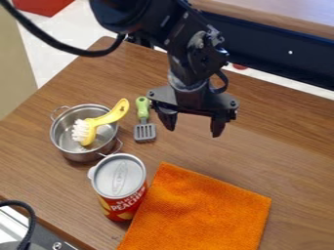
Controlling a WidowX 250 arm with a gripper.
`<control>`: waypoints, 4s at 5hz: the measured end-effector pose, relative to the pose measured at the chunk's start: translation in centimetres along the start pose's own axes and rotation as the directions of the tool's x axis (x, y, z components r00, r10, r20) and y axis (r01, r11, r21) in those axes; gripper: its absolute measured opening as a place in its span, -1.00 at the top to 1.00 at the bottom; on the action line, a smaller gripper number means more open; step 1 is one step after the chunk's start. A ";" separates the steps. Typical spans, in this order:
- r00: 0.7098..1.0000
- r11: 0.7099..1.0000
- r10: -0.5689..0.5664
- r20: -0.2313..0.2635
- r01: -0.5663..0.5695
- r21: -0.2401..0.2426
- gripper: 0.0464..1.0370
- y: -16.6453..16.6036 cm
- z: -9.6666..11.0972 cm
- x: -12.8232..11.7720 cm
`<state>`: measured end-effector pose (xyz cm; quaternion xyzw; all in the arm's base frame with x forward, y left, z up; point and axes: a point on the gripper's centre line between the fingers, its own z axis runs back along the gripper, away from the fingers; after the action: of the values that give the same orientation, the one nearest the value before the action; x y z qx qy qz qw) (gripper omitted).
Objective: Move green spatula to the right side of table
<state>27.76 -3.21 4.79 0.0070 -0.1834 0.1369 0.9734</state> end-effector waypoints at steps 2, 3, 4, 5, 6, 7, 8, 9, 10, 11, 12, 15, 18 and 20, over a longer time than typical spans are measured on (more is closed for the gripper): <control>0.998 0.999 0.040 0.040 -0.041 0.025 -0.92 2.2 -0.7 1.2; 0.997 0.997 0.065 0.045 -0.067 0.034 -0.92 4.5 -0.9 2.1; 0.988 0.990 0.132 0.083 -0.135 0.032 -0.92 6.5 -0.5 4.2; 0.976 0.977 0.202 0.081 -0.207 0.048 -0.92 8.2 -1.3 5.9; 0.964 0.962 0.264 0.016 -0.264 0.067 -0.92 9.2 -2.3 7.1; 0.953 0.951 0.300 -0.032 -0.297 0.082 -0.92 10.3 -3.4 7.9; 0.952 0.950 0.304 -0.044 -0.299 0.094 -0.92 11.2 -4.3 8.0; 0.954 0.952 0.291 -0.069 -0.282 0.117 -0.92 11.4 -5.6 7.4; 0.959 0.957 0.275 -0.067 -0.267 0.116 -0.92 11.5 -7.0 7.1; 0.960 0.961 0.268 -0.084 -0.260 0.096 -0.92 11.2 -8.0 7.2; 0.951 0.952 0.297 -0.084 -0.288 0.103 -0.92 11.2 -8.8 7.0; 0.940 0.942 0.321 -0.115 -0.304 0.143 -0.28 11.2 -9.9 6.7; 0.936 0.938 0.336 -0.108 -0.323 0.126 0.30 11.0 -9.9 7.2; 0.938 0.938 0.344 -0.029 -0.342 0.051 0.30 8.6 -7.3 8.7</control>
<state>35.84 7.82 0.81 -0.0055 -0.1603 0.3088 0.9375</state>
